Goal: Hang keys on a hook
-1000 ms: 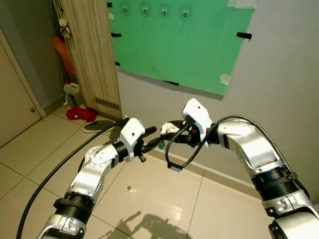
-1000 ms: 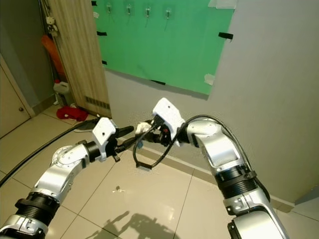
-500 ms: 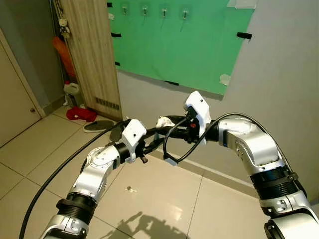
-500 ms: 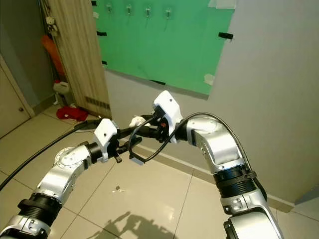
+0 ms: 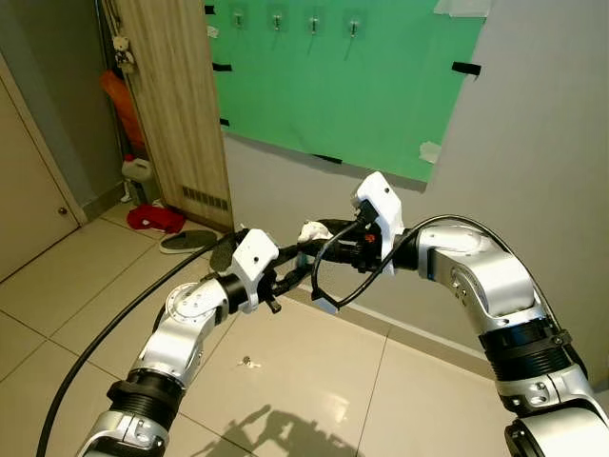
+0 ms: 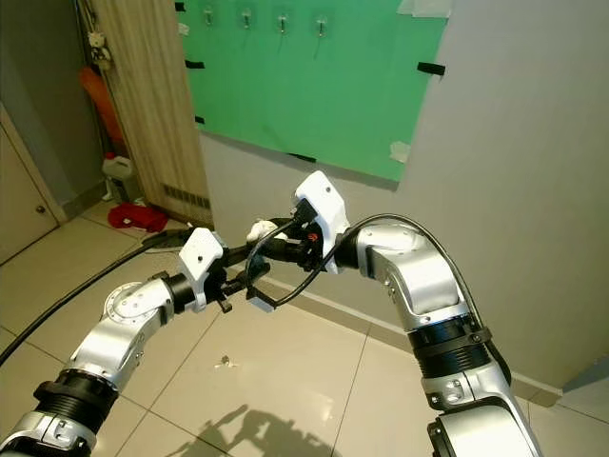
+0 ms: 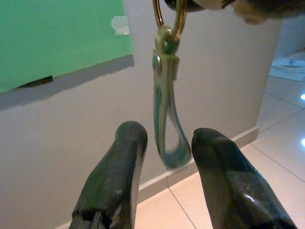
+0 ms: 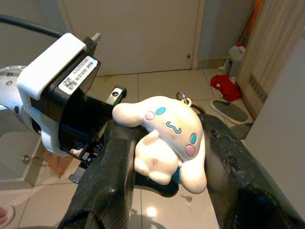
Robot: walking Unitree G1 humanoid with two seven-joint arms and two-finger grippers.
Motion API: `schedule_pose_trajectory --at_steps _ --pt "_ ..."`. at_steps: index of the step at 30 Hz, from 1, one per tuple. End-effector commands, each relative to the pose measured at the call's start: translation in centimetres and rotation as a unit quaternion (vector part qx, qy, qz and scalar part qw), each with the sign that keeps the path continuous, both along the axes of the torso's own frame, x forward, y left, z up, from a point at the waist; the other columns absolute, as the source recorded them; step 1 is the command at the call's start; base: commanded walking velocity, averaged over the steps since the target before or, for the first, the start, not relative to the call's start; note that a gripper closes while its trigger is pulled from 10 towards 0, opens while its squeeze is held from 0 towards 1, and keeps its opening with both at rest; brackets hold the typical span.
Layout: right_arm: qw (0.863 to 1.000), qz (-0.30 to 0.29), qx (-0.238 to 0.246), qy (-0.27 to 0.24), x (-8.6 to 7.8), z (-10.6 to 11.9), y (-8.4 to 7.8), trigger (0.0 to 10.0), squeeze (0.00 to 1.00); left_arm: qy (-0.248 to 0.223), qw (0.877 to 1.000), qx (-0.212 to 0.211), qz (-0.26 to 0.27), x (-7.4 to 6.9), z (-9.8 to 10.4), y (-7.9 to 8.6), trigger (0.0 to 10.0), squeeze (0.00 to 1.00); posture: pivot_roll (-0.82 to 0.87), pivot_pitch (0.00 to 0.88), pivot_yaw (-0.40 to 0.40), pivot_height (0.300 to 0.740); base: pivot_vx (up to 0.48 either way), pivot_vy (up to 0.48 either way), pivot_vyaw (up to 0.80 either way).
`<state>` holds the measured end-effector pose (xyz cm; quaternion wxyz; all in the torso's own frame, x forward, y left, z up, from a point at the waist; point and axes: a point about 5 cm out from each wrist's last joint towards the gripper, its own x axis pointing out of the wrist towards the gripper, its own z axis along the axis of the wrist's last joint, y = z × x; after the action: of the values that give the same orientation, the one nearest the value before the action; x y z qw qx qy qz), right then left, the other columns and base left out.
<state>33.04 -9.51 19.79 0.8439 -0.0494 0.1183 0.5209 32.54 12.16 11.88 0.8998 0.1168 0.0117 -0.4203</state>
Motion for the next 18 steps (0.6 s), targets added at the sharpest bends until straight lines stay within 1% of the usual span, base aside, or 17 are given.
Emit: schedule_pose_trajectory --at_steps 1,12,18 --pt "1.000 -0.004 0.010 -0.015 0.15 1.26 -0.16 10.0 0.00 0.001 1.000 -0.001 0.007 -0.02 -0.06 0.34 10.0 0.00 -0.08 0.000 -0.006 0.740 0.000 0.000 0.00" --pt "1.000 -0.010 0.018 -0.016 0.28 1.59 -0.20 10.0 0.00 0.008 1.000 -0.002 0.008 -0.17 -0.55 0.24 10.0 0.00 -0.08 0.000 -0.006 0.740 0.000 0.000 0.00" --pt "1.000 -0.020 0.005 -0.013 0.48 1.09 -0.76 10.0 0.00 0.008 1.000 -0.001 0.013 -0.29 -0.58 0.61 10.0 0.00 -0.08 0.000 -0.005 0.740 0.000 0.000 0.00"
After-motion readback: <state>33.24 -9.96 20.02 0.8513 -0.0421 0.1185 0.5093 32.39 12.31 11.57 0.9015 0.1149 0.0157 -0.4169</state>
